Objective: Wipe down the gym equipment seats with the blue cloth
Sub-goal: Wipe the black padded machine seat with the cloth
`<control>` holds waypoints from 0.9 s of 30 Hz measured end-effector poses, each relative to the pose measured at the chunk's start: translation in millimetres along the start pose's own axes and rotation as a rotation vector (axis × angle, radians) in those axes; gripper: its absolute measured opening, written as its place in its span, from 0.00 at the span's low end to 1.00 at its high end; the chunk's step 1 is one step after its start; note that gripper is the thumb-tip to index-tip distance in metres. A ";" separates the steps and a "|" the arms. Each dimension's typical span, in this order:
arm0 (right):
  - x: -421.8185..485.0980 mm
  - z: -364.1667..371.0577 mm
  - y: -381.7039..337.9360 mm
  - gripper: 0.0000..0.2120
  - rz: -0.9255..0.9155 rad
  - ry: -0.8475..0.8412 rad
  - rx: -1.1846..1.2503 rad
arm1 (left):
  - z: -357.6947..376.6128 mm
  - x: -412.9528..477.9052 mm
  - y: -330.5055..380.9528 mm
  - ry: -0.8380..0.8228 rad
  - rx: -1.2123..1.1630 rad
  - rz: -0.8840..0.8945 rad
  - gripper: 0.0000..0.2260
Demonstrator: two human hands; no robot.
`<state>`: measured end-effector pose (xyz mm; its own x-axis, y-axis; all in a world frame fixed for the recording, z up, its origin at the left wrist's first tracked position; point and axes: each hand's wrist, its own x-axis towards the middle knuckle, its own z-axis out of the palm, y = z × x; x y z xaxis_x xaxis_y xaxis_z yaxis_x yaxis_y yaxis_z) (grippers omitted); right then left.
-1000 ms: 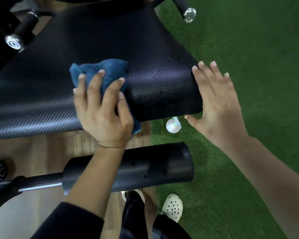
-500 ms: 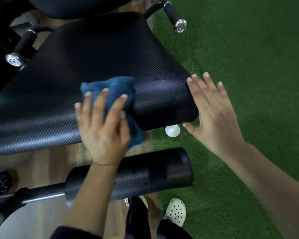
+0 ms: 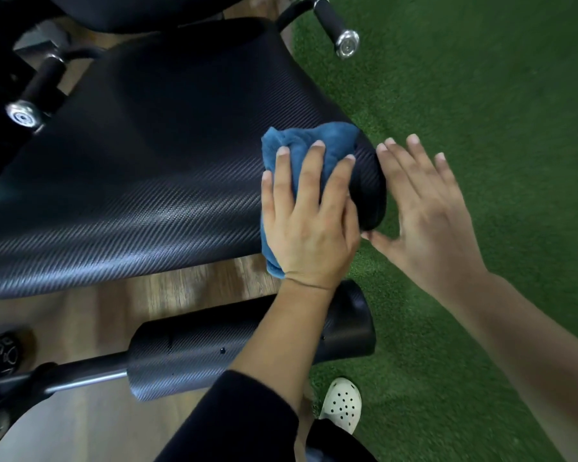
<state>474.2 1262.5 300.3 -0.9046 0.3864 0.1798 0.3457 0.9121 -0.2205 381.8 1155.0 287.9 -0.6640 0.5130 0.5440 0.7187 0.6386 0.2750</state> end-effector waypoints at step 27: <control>-8.0 -8.7 -1.8 0.40 0.027 -0.069 -0.001 | 31.0 133.4 -35.0 -0.725 -0.201 0.219 0.17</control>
<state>482.9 1259.0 307.6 -0.9101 0.4002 0.1073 0.3702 0.9017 -0.2231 261.7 1218.9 326.3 -0.4219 0.9060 -0.0323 0.8265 0.3991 0.3970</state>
